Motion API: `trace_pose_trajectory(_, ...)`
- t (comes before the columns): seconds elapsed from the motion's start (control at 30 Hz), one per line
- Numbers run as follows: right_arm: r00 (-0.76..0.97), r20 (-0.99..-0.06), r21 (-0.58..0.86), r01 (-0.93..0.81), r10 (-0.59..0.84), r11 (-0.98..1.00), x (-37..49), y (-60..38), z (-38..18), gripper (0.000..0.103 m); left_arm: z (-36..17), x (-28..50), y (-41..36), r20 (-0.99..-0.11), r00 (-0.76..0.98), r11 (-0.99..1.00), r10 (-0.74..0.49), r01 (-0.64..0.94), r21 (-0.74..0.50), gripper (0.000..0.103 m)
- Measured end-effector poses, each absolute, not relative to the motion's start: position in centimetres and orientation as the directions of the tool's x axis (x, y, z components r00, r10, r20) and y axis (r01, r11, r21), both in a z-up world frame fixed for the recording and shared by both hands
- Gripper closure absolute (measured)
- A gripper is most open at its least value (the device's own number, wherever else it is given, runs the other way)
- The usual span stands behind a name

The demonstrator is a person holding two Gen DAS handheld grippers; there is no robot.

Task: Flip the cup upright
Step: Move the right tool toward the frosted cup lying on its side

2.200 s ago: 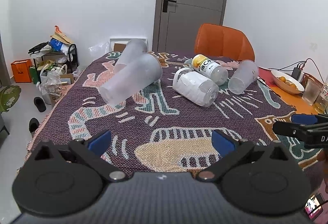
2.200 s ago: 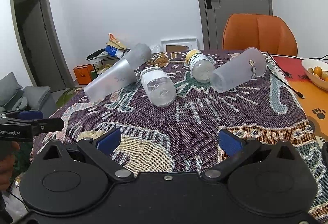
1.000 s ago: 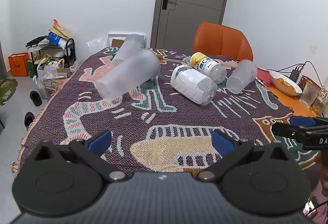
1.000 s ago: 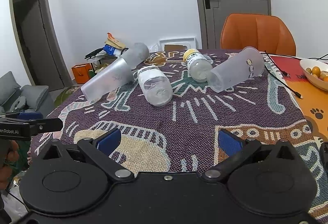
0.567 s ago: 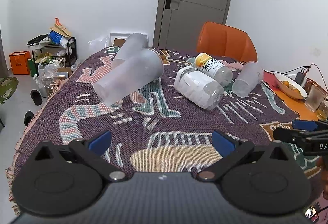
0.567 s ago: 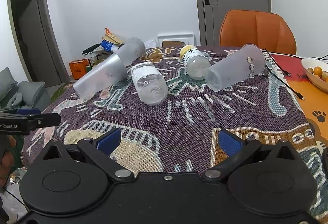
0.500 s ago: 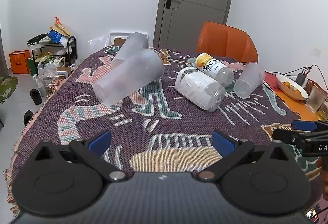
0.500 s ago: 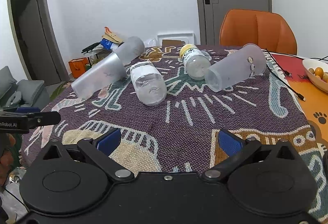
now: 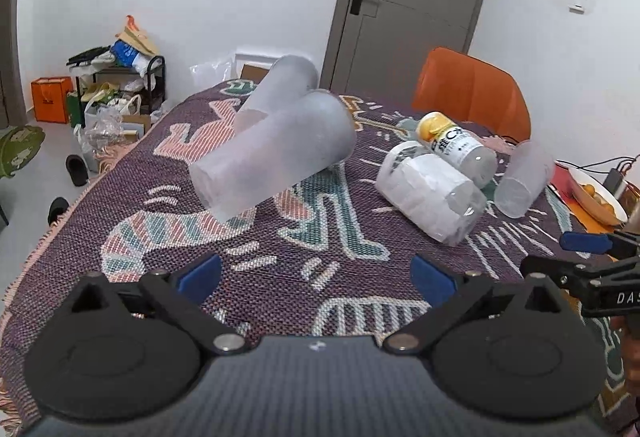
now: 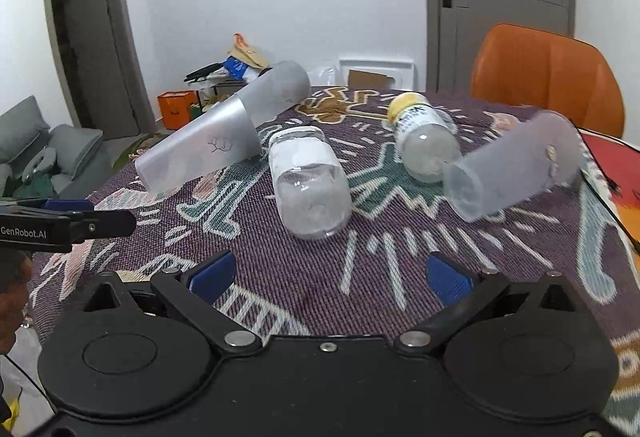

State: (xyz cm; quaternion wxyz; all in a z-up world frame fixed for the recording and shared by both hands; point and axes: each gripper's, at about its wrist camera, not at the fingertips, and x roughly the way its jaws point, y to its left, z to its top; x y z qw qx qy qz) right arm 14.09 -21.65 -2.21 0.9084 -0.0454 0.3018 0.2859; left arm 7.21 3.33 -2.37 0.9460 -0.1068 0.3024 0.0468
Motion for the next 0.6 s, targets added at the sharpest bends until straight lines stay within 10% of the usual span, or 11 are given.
trace_pose_trajectory(0.6,0.583,-0.620,0.057,-0.634,0.525,0.771,20.3,-16.2,-3.0,0.007,-4.3,9.2,7.2,-0.609,0.787,0.932,0.096,-0.285,-0.222,0.002)
